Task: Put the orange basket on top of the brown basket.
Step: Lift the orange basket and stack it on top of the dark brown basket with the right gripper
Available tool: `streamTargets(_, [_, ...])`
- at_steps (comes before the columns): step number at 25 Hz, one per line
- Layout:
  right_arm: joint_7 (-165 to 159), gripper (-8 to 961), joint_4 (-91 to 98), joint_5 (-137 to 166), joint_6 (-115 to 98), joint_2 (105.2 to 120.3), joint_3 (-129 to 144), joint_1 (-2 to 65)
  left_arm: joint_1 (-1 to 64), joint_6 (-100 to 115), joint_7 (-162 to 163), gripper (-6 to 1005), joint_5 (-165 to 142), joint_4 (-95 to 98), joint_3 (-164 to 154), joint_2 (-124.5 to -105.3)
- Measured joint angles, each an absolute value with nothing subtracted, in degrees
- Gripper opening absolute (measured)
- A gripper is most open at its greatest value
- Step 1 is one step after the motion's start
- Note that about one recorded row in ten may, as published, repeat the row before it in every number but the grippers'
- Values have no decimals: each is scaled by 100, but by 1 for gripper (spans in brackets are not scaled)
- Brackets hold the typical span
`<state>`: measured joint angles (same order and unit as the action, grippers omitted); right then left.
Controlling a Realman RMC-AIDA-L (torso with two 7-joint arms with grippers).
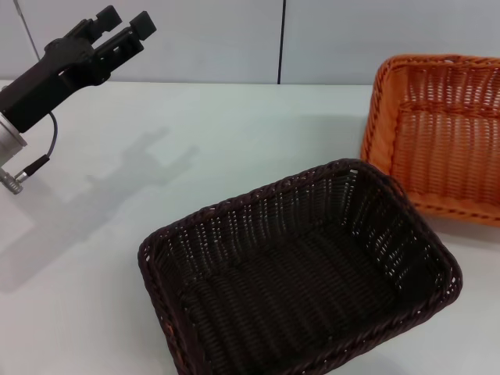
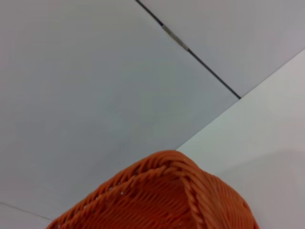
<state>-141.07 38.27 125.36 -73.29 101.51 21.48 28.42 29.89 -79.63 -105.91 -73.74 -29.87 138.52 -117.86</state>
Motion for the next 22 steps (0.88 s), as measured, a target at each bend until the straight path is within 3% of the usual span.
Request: streamTargets(22, [-13751, 279, 3863, 11850, -7266, 10131, 1780, 2646, 2945, -7920, -10562, 847, -7112, -2986, 13869, -11785])
